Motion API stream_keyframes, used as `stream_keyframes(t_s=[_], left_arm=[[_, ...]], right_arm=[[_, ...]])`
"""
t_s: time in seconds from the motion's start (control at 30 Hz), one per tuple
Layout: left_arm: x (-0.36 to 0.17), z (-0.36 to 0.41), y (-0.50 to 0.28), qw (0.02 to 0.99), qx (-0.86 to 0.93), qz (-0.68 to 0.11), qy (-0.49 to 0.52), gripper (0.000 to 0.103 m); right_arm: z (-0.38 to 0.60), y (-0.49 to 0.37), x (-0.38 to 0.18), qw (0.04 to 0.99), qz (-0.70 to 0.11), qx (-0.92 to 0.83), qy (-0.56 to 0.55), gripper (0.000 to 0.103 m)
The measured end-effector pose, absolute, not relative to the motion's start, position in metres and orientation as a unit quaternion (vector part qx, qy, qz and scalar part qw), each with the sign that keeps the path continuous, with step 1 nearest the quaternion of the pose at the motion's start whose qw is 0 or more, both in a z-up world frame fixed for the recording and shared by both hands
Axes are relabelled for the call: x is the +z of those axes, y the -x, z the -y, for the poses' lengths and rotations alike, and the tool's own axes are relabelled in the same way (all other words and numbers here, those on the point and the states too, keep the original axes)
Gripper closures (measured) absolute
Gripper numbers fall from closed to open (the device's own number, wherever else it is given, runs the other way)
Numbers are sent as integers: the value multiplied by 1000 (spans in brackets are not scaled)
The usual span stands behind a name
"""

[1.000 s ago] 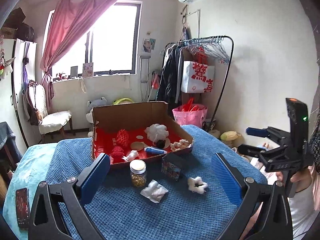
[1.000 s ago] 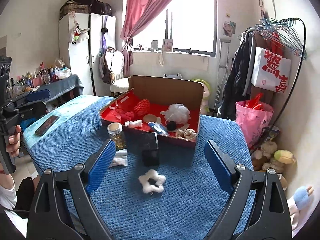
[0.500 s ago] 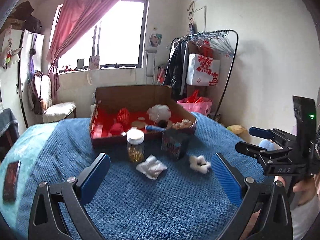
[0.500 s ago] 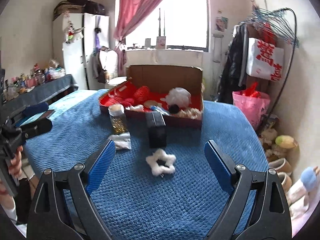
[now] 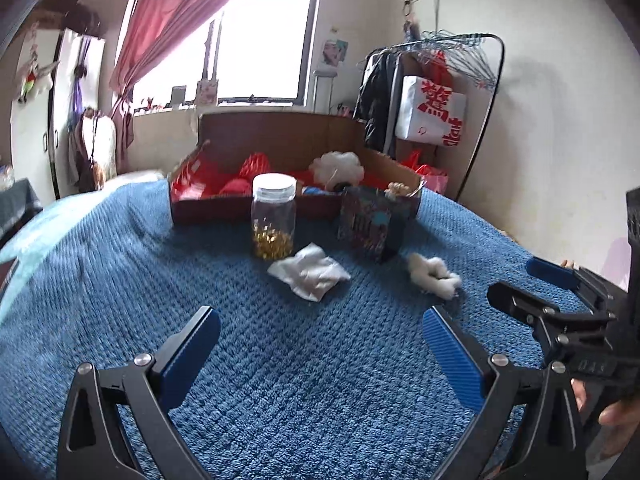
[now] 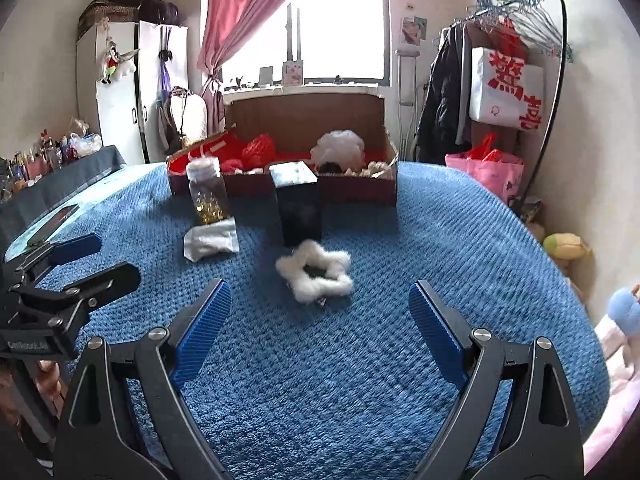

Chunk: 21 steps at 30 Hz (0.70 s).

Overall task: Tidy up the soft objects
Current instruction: 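Withdraw both open tools from the box toward the star plush and tissue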

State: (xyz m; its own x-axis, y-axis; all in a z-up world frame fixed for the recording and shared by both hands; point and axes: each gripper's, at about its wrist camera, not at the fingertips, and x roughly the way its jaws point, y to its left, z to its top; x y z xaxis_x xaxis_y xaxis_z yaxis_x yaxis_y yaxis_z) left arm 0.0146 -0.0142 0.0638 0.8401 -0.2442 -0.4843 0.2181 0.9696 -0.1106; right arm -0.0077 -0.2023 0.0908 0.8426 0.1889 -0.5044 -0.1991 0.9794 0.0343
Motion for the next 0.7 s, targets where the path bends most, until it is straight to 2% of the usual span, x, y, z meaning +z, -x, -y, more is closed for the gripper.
stream_keyframes(t_s=[0.37,0.7], left_arm=[[53,16,-27,953,-108,-283,25,0],[61,21,-46,948,-101,-301,6,0]], right_arm=[[206,-4,74,949,-297,108,-12,12],[200,-28,69,933,-338,122,14,12]])
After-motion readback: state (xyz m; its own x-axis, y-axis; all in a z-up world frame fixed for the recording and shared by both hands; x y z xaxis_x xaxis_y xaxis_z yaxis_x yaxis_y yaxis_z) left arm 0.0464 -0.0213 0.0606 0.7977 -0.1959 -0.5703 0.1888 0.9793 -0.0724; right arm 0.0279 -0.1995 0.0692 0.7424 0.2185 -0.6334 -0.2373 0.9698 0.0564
